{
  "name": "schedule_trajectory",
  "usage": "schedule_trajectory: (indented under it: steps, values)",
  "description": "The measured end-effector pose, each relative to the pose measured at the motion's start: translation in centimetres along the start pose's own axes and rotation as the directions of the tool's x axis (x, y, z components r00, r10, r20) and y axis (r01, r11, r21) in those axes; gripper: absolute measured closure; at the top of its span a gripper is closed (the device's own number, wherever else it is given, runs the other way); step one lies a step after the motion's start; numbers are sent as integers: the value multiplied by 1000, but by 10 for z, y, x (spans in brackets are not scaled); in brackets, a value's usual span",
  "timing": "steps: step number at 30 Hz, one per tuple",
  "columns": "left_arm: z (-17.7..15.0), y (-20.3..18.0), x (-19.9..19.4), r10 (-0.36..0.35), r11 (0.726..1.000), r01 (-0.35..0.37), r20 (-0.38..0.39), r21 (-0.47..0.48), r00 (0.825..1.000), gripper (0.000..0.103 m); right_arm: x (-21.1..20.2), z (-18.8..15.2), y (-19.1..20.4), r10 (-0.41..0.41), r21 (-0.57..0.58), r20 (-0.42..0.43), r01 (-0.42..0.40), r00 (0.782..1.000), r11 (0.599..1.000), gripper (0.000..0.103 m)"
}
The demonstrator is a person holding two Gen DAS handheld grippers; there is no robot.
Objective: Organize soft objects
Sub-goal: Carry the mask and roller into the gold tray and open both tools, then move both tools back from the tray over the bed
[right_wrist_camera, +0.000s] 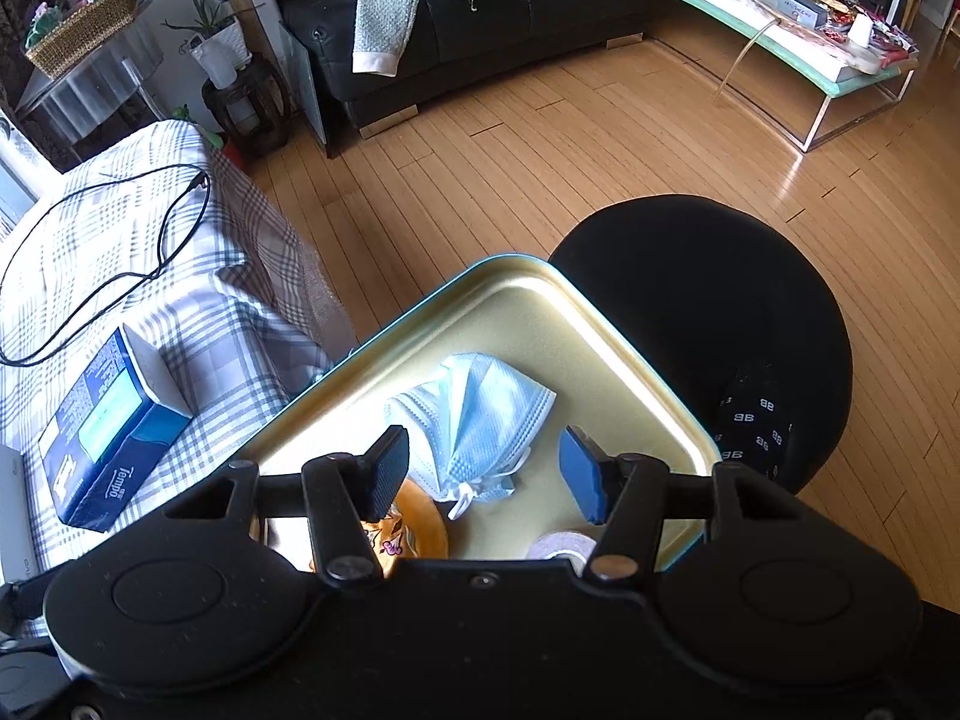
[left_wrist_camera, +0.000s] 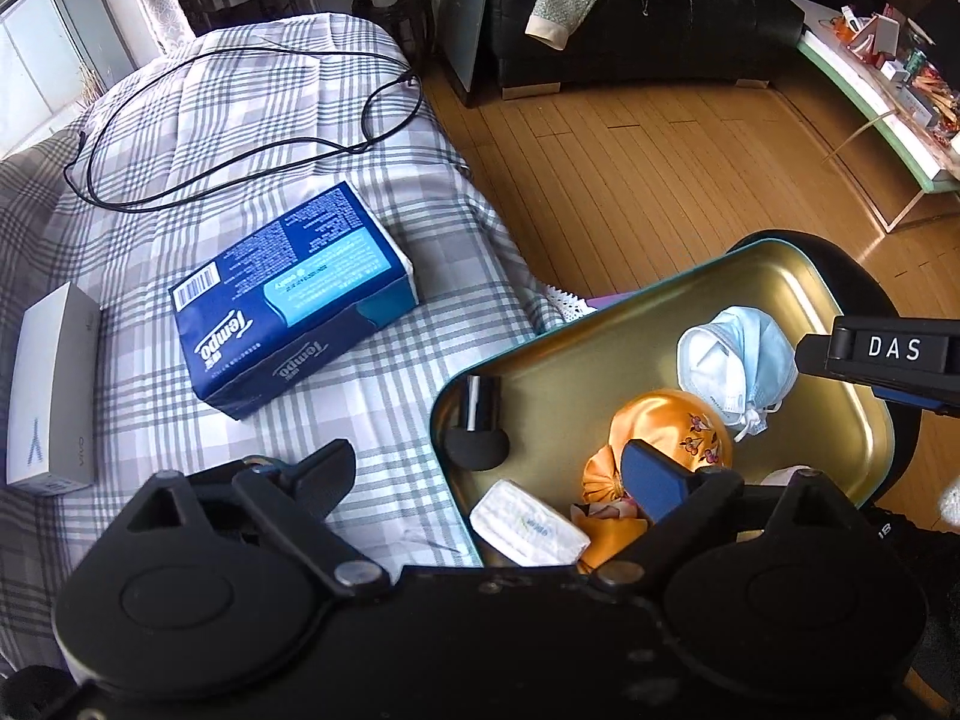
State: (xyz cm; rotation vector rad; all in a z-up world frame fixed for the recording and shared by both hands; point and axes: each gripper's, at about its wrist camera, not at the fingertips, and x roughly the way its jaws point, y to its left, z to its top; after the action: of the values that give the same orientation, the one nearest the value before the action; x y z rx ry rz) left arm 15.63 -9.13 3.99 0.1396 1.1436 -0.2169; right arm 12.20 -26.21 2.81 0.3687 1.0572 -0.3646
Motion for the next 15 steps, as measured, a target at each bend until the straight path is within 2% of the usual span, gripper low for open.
schedule_trajectory:
  steps: [10, 15]
  values:
    - [-8, 71, -31, 17, 997, -14, 33, -71, 999, 6, 0, -5, 18, 3, -53, 1, -3, 1000, 999, 48]
    - [-20, 114, -43, 85, 991, -77, 70, -112, 994, 4, -1, -11, 34, 19, -102, 2, -19, 1000, 995, 48]
